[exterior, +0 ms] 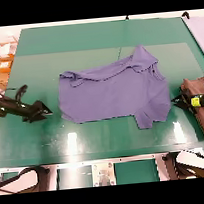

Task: Fold the shirts.

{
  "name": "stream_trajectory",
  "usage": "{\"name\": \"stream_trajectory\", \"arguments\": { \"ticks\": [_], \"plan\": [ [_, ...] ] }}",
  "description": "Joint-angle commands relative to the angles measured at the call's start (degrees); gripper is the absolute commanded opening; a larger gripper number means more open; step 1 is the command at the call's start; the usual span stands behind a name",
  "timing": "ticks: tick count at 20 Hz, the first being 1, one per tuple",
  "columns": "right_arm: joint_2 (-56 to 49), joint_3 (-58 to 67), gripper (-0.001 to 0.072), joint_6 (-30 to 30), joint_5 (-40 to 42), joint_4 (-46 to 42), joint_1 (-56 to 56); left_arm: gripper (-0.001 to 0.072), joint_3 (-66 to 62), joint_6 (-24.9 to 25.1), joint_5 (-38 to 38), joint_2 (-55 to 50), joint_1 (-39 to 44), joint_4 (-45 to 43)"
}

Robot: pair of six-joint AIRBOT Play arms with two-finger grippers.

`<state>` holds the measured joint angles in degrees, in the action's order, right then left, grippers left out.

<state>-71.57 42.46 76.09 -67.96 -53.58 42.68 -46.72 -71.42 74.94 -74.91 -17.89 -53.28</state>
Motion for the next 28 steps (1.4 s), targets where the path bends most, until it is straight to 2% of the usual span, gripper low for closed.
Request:
{"name": "stream_trajectory", "arguments": {
  "ticks": [1,6,8,11,12,13,15,17,18,19,23,28],
  "plan": [
    [0.52,-2.36,0.0282,-0.28,2.12,0.79,0.52,0.0524,7.28,4.9,-9.62,-0.5,1.86,6.75],
    [0.55,-2.36,0.0282,-1.77,2.6,2.19,0.52,0.0522,7.48,7.04,-14.51,-6.51,8.33,10.88],
    [0.52,-2.36,0.0282,-1.79,2.62,2.36,0.52,0.0308,7.48,8.33,-14.53,-8.41,9.33,12.0],
    [0.55,-2.36,0.0282,-1.79,2.58,3.19,0.52,0.0303,7.43,10.82,-17.29,-9.81,9.62,16.61],
    [0.55,-2.36,0.0282,-1.79,2.58,3.19,0.52,0.0245,7.43,11.45,-17.03,-10.01,9.62,17.62],
    [0.55,-2.36,0.0282,-1.79,2.6,3.19,0.52,0.002,7.41,11.93,-16.35,-10.03,9.62,17.73],
    [0.55,-2.36,0.0292,-1.77,2.56,3.13,0.52,0.0023,7.23,10.71,-12.87,-9.51,9.44,15.91],
    [0.55,-2.36,0.031,-1.53,2.4,1.36,0.59,0.0023,7.37,3.65,-8.59,-6.54,9.44,6.43],
    [0.52,-2.36,0.041,-1.44,2.56,0.2,0.79,0.0023,7.45,-0.2,-7.28,-3.93,9.44,0.85],
    [0.5,-2.43,0.0439,-1.03,2.71,-0.26,1.01,0.0024,7.5,-2.99,-7.13,-1.44,9.44,-3.19],
    [-1.95,-3.48,0.0431,-1.53,4.13,1.55,0.94,0.0024,7.87,-3.54,-7.58,1.31,9.44,-4.63],
    [-11.82,-4.55,0.0392,-7.91,1.09,8.2,-1.75,0.0024,7.85,-3.54,-11.5,1.31,9.44,-4.04]
  ]
}}
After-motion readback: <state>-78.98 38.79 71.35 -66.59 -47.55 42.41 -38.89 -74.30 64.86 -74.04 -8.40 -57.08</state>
